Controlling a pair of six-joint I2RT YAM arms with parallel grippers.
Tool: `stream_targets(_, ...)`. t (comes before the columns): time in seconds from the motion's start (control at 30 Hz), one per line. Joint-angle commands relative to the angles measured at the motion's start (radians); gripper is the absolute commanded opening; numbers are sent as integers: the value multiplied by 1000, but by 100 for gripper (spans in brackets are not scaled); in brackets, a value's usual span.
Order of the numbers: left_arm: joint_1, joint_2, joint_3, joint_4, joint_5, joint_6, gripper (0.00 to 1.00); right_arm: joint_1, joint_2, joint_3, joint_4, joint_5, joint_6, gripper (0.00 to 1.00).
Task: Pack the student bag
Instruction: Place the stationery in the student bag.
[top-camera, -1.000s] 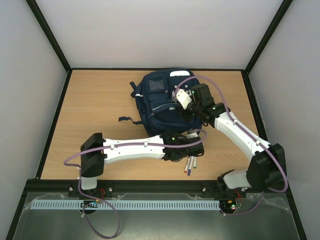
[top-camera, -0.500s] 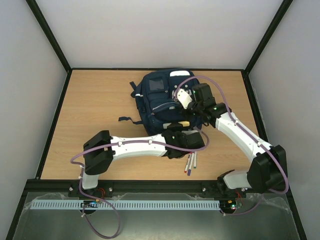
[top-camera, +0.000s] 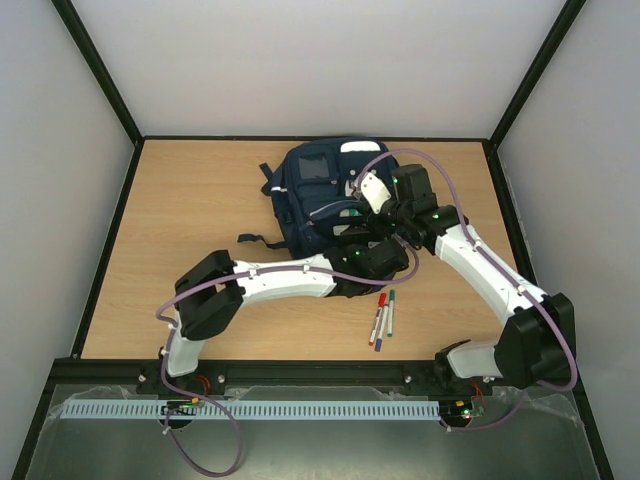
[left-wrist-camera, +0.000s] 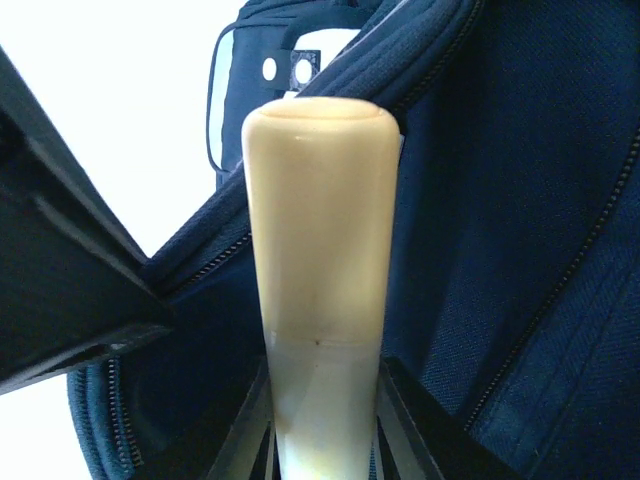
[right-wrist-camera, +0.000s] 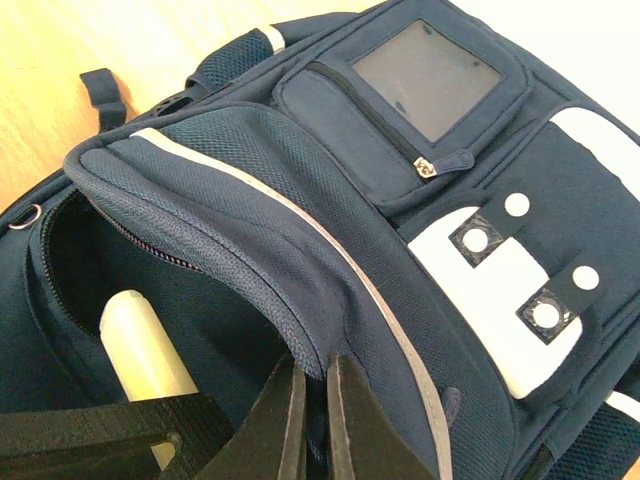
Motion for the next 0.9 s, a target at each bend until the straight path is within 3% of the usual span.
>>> stream_targets(0.0, 81, 62, -14, 89, -7, 62, 22, 23, -42, -5, 5, -89, 30, 1)
stream_targets(0.17, 97, 64, -30, 99, -11, 68, 25, 23, -41, -10, 8, -84, 28, 1)
stream_targets(0.4, 97, 28, -95, 127, -24, 50, 47, 23, -33, -13, 11, -83, 27, 1)
stream_targets(0.67, 60, -31, -134, 118, -24, 4, 49, 23, -27, -12, 10, -84, 28, 1)
stream_targets(0.87, -33, -124, -196, 112, -32, -7, 49, 23, -22, -14, 13, -73, 29, 1)
